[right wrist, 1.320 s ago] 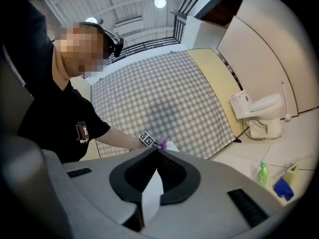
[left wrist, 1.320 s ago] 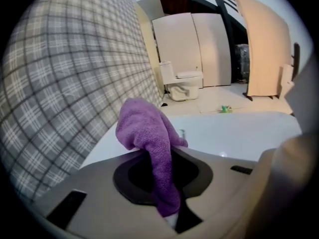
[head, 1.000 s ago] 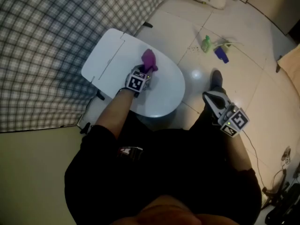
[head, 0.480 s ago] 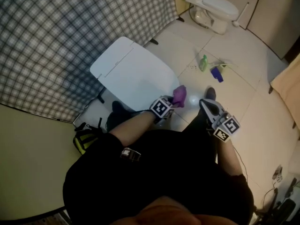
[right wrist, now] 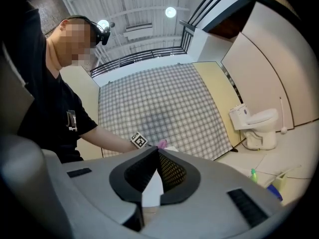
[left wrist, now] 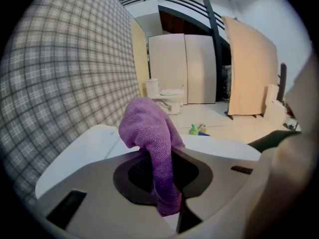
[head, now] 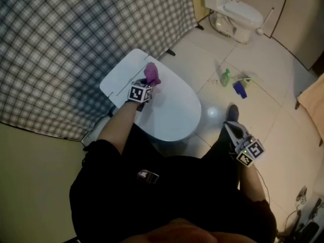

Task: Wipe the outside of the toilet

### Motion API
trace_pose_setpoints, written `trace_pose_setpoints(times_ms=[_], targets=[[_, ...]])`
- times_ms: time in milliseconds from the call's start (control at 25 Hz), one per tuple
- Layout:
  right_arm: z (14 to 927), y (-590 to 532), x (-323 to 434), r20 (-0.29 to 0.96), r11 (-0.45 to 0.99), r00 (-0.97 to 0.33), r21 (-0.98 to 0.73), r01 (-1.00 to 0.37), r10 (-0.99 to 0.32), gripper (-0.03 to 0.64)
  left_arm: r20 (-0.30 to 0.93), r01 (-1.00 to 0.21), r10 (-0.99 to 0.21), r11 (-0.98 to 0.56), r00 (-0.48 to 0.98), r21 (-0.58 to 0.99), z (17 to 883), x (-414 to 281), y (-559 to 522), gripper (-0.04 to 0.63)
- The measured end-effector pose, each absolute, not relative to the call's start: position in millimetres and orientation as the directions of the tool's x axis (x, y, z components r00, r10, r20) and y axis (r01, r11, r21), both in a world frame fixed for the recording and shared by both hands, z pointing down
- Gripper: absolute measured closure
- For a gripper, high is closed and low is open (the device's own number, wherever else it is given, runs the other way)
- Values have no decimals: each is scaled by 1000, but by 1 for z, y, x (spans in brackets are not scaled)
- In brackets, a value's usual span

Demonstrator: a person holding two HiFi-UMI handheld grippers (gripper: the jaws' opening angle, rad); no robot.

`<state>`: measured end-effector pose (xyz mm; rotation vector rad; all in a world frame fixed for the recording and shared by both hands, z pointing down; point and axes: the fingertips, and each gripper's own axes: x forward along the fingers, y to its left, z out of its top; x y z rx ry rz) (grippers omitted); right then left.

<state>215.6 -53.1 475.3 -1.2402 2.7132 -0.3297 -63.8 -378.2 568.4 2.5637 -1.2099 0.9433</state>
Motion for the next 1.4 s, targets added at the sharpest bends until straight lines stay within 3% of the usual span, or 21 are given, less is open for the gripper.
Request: trace_pose_setpoints(times_ms=[360,560,800,920,1040,1280,1400], targets=[[502,-128,209,26,600,-656,-381,-704,-754,624,593,-867,-773,-436,225,-240,580,-196,-571,535],[518,-164,233,57,587,-663,-412,-697,-746,624,609,-849,-788,-380,90,-367,586,-210,-666,535],[541,-180,239,99,579,-681,-448,-681,-725,624,565,-890,-820,-322,92,-323,587,-195,-716,537],[546,-174,238,89,584,-687,-455,-673,-722,624,579,-857,-808,-371,108,-358,592,-173,-703,537],[543,-166,231,56,596,-683,-440,-672,-729,624,640,-828,-737,-487,217,-279,622,-133,-655,537],[500,-129,225,-29,626,-673,-400,-670,-739,624,620,-739,-724,-589,302,-328,629,-39,-532,538],[476,-96,231,-49,636,-669,-369,-678,-741,624,638,-641,-652,-703,410,-307,648,33,-445,538]])
